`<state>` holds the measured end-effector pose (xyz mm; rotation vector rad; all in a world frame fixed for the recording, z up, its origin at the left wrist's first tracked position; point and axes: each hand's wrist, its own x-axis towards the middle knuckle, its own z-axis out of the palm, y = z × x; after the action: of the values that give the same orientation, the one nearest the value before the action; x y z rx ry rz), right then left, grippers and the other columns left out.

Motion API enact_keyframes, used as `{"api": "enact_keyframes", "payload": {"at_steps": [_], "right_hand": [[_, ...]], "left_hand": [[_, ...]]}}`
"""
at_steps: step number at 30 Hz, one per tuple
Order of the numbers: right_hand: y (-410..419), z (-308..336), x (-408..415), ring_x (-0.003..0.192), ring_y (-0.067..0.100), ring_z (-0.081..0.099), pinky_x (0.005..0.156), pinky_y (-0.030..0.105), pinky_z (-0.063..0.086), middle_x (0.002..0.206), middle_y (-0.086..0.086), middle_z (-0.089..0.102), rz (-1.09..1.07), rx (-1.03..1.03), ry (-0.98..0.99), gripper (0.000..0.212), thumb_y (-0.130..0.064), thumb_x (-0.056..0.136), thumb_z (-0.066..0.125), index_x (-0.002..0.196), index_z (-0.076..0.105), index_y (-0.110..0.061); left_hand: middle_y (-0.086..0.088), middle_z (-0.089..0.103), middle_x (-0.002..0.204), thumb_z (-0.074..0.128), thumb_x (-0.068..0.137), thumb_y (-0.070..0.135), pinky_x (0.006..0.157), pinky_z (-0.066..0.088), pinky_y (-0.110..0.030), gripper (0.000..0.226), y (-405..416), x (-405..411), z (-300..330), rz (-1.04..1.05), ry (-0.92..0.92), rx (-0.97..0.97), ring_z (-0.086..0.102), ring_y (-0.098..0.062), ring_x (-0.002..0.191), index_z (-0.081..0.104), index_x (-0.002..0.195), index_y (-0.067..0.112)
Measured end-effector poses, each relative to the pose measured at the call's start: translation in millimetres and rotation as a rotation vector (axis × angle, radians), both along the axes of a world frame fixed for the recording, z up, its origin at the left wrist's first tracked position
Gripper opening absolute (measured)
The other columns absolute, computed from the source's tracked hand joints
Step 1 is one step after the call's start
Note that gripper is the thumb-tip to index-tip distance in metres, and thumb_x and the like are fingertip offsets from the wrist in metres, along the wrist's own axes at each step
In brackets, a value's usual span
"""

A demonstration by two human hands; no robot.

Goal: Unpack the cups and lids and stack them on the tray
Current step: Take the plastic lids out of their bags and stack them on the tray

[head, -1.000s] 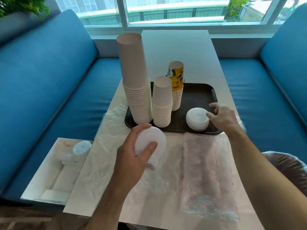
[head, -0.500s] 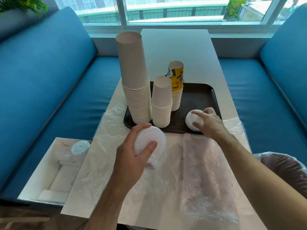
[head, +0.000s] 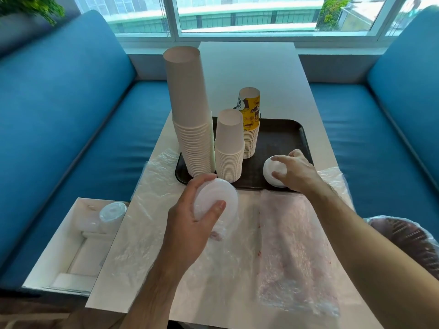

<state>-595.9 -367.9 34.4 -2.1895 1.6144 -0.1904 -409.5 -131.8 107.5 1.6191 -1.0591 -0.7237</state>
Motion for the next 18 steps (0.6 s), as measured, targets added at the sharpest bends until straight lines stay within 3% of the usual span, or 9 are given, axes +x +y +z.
{"api": "enact_keyframes", "payload": {"at_steps": [4,7,10,13,18], "right_hand": [[21.4,22.8,6.3,0.116,0.025,0.057,0.093,0.034,0.049,0.137,0.006,0.05,0.015,-0.086,-0.169,0.045,-0.033,0.094,0.069,0.138,0.059,-0.03],[54.8,52.9,20.5,0.091,0.01,0.063,0.078,0.022,0.056,0.115,-0.005,0.064,0.145,-0.021,-0.436,0.029,-0.027,0.094,0.07,0.123,0.069,-0.03],[90.9,78.4,32.3,0.09,0.009,0.066,0.08,0.022,0.058,0.103,-0.013,0.067,0.325,0.103,-0.61,0.022,-0.029,0.091,0.073,0.112,0.072,-0.034],[113.1,87.3,38.4,0.096,0.006,0.067,0.084,0.02,0.057,0.107,-0.019,0.066,0.438,0.135,-0.63,0.026,-0.03,0.088,0.077,0.112,0.072,-0.036],[124.0,86.8,41.8,0.098,-0.001,0.064,0.085,0.014,0.055,0.105,-0.028,0.064,0.434,0.068,-0.605,0.029,-0.033,0.085,0.079,0.112,0.071,-0.038]], "left_hand": [[0.045,0.04,0.111,0.073,0.087,0.031,0.066,0.058,-0.014,0.046,2.8,1.3,0.3,0.025,-0.023,-0.002,0.052,0.001,0.105,0.047,0.112,0.06],[0.04,0.042,0.114,0.073,0.087,0.028,0.058,0.056,-0.015,0.046,3.5,0.8,-0.1,0.02,0.009,-0.003,0.054,-0.001,0.102,0.049,0.112,0.057],[0.041,0.044,0.114,0.072,0.087,0.029,0.059,0.055,-0.014,0.044,4.0,0.1,0.7,-0.004,0.017,-0.01,0.057,0.012,0.102,0.049,0.113,0.056],[0.039,0.048,0.114,0.069,0.086,0.034,0.059,0.056,-0.015,0.042,4.6,-1.1,2.5,-0.026,0.021,-0.016,0.054,0.023,0.099,0.049,0.114,0.057],[0.037,0.048,0.116,0.066,0.078,0.045,0.062,0.059,-0.018,0.042,3.8,-3.7,5.0,-0.008,0.014,0.016,0.059,0.002,0.098,0.049,0.115,0.055]]}}
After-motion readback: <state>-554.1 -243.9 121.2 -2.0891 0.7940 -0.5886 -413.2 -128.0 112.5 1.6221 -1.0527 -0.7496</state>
